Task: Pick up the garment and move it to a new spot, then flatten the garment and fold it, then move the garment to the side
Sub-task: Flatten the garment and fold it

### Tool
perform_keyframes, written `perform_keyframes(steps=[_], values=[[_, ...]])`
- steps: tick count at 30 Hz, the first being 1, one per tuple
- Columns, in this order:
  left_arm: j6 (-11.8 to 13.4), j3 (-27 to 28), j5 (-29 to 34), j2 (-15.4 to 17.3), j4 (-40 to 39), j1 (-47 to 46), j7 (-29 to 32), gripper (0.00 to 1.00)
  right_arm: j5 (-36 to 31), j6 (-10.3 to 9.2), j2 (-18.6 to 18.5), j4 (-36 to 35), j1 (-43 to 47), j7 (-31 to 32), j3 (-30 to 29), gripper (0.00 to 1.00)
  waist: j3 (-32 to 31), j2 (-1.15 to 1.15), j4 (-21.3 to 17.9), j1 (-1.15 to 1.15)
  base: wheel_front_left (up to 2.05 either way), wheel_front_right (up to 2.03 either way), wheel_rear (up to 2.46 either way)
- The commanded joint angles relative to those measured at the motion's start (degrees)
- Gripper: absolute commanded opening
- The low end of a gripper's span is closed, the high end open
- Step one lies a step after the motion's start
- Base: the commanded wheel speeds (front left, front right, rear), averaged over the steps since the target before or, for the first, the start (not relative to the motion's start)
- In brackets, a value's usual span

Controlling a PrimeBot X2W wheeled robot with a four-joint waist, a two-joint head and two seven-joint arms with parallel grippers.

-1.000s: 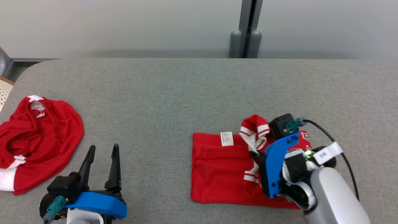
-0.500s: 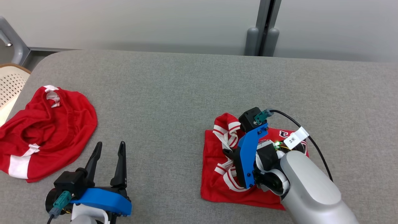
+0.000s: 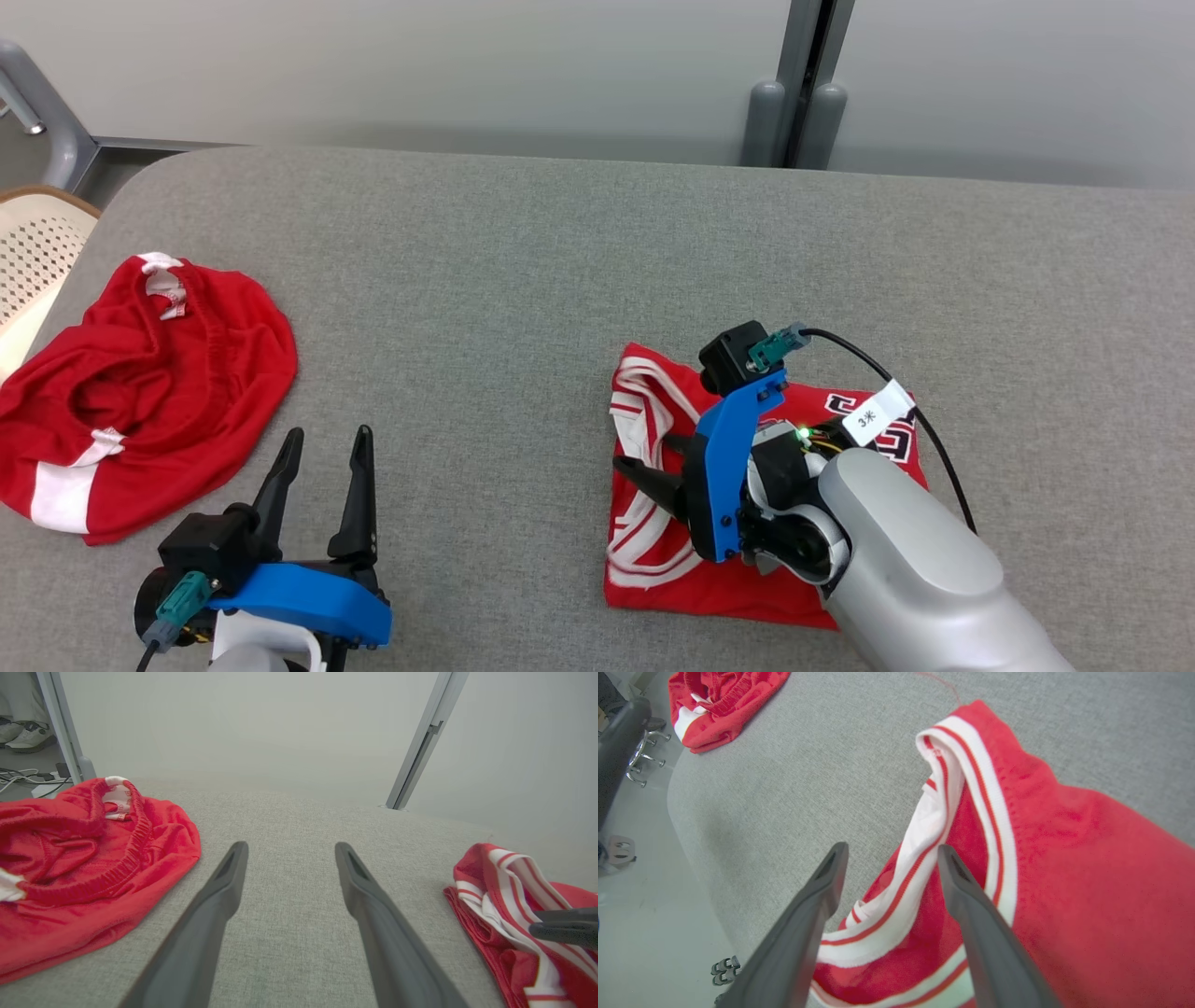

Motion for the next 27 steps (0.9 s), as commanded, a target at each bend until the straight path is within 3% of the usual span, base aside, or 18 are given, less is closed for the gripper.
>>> perform_keyframes(steps=[1, 5, 10, 18, 25, 27], values=[[-0.25, 0.33, -0.23, 0.21, 0.12, -0.32, -0.22, 1.0, 2.52, 0.03, 0.06, -1.68, -0.53, -0.91, 0.59, 1.0, -0.37, 0.0, -0.26, 0.0, 0.0, 0.0, 0.0], [-0.26, 0.87, -0.07, 0.44, -0.02, 0.24, -0.25, 1.0, 8.25, 0.03, 0.01, -7.83, 1.0, -2.41, 1.58, 1.0, -1.45, 0.0, -1.12, 0.0, 0.0, 0.0, 0.0], [-0.02, 2.05, 0.13, 0.83, -0.81, 1.63, -0.25, 1.0, 5.39, 0.03, -0.83, -16.1, 3.66, -6.5, -3.3, 1.0, -2.68, 0.0, -2.74, 0.0, 0.0, 0.0, 0.0], [0.42, 3.71, 0.62, 1.06, -2.63, 3.83, -0.26, 1.0, -8.49, 0.03, -6.4, -30.68, 15.43, -16.81, -18.41, 1.0, -4.39, 0.0, -4.86, 0.0, 0.0, 0.0, 0.0], [0.76, 4.53, 0.94, 0.86, -3.74, 5.23, -0.27, 1.0, -18.06, 0.04, -5.77, -36.46, 25.5, -23.73, -28.6, 1.0, -5.06, 0.0, -6.38, 0.0, 0.0, 0.0, 0.0], [0.91, 4.54, 1.05, 0.72, -3.87, 5.64, -0.27, 1.0, -21.24, 0.04, -3.71, -37.51, 29.46, -26.17, -33.76, 1.0, -5.66, 0.0, -6.87, 0.0, 0.0, 0.0, 0.0]])
